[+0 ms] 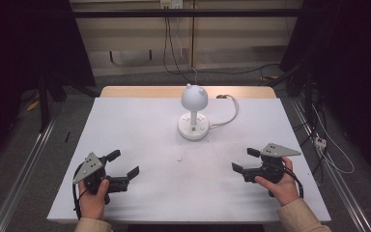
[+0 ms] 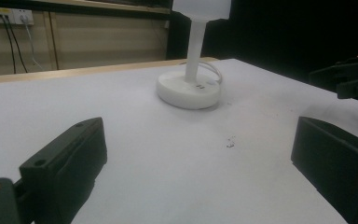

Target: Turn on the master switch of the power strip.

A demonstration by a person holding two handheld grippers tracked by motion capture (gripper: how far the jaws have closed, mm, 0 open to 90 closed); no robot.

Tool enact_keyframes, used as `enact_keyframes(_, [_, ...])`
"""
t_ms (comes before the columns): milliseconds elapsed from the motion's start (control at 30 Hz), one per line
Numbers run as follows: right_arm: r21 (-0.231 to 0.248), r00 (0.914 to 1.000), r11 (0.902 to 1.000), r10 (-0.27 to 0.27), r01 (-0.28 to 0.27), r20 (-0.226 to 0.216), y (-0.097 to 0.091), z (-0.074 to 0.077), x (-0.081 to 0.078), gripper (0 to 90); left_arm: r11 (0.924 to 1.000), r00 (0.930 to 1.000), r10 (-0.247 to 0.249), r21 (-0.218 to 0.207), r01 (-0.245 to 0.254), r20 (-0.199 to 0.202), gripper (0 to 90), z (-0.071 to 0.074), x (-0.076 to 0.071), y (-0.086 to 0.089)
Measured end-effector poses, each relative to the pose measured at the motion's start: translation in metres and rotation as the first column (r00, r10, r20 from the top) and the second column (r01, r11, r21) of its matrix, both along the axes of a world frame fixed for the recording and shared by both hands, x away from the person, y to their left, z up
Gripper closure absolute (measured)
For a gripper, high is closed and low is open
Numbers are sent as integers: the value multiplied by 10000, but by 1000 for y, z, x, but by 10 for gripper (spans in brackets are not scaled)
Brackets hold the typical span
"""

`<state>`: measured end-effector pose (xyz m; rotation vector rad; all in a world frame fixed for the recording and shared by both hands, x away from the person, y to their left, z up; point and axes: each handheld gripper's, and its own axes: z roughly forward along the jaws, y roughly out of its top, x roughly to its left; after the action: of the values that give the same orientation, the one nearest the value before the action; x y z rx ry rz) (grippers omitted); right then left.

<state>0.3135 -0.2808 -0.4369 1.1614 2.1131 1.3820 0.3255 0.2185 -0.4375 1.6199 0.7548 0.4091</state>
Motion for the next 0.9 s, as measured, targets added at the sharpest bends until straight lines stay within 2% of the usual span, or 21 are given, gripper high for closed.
enact_keyframes(667, [-182,10000,9998,-62,61,-16,-15,-6,-18,126,10000,10000,-47,55,47,-24,31,-1,-1,-1])
enact_keyframes(900, [-62,9998,9998,-200,200,-68,-23,-7,-25,126,9999,10000,-50,92,50,-18,31,-1,0,-1])
